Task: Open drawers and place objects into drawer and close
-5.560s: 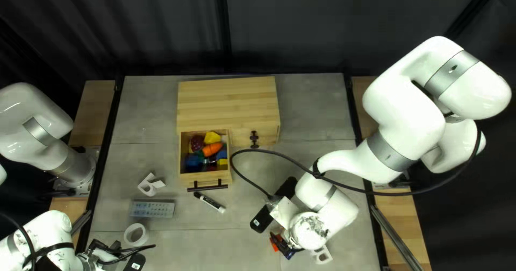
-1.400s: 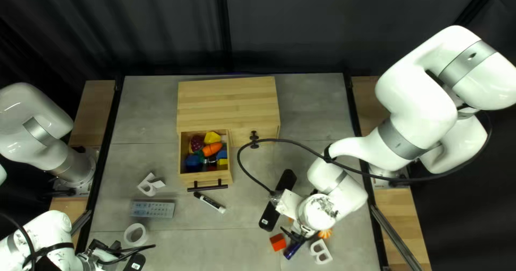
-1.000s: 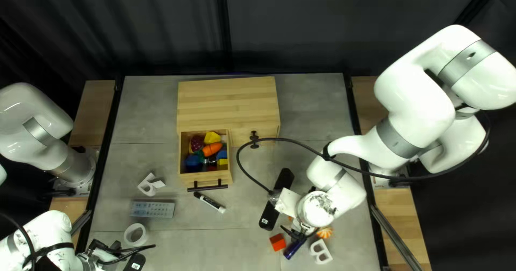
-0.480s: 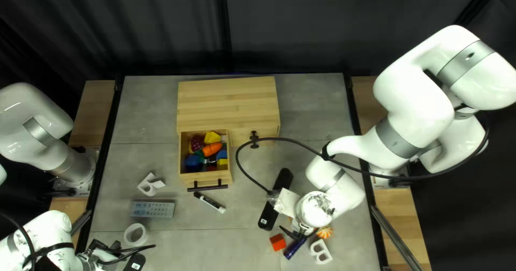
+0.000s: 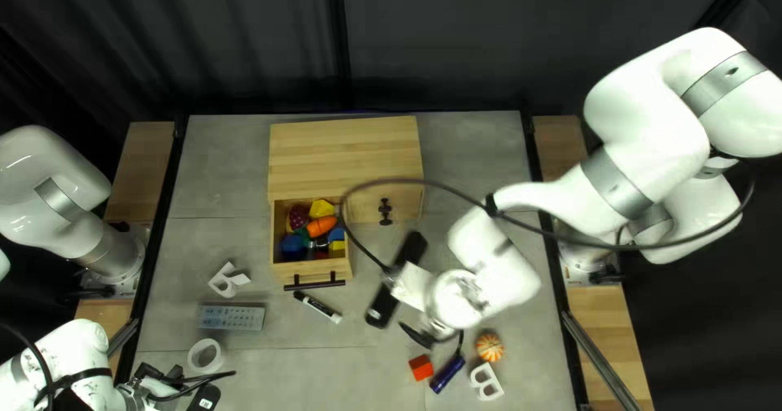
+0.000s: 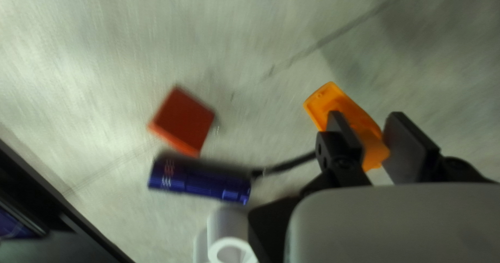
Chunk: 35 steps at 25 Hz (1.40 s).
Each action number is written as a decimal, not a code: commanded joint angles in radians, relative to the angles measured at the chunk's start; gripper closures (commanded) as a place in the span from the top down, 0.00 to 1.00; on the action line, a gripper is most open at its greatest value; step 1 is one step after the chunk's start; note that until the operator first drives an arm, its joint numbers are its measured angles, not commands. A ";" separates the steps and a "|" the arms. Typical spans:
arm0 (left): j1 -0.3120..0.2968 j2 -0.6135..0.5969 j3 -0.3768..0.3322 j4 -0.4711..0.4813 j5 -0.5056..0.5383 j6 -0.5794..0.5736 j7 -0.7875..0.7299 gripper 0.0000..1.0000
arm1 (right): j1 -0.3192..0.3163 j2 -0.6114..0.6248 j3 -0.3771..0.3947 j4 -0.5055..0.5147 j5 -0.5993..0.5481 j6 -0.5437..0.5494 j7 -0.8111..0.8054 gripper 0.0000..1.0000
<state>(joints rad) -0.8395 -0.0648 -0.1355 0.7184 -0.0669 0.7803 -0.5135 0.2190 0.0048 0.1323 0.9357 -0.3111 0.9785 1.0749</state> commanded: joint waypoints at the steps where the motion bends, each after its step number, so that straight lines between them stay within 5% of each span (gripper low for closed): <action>1: 0.000 0.000 0.000 0.000 0.000 0.000 0.000 1.00 | -0.037 0.048 -0.038 0.134 -0.064 0.057 -0.032 0.04; 8: 0.000 0.000 0.000 0.000 0.000 0.000 0.000 1.00 | -0.065 0.189 -0.069 0.366 -0.111 0.102 -0.118 0.04; 15: 0.000 0.000 0.000 0.000 0.000 0.000 0.000 1.00 | -0.083 0.287 -0.083 0.493 -0.127 0.096 -0.184 0.06; 16: 0.000 0.000 0.000 0.000 0.000 0.000 0.000 1.00 | -0.088 0.299 -0.085 0.503 -0.127 0.092 -0.191 0.24; 17: 0.000 0.000 0.000 0.000 0.000 0.000 0.000 1.00 | -0.096 0.316 -0.089 0.512 -0.128 0.079 -0.204 0.70; 18: 0.000 0.000 0.000 0.000 0.000 0.000 0.000 1.00 | -0.100 0.319 -0.091 0.509 -0.128 0.067 -0.208 1.00; 26: 0.000 0.000 0.000 0.000 0.000 0.000 0.000 1.00 | -0.073 0.251 -0.068 0.411 -0.116 0.045 -0.145 1.00; 35: 0.000 0.000 0.000 0.000 0.000 0.000 0.000 1.00 | 0.131 0.243 0.076 0.410 -0.038 0.234 0.136 1.00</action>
<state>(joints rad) -0.8395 -0.0648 -0.1355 0.7184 -0.0669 0.7803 -0.5135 0.2796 0.2286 0.1594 1.3533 -0.3824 1.1851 1.0930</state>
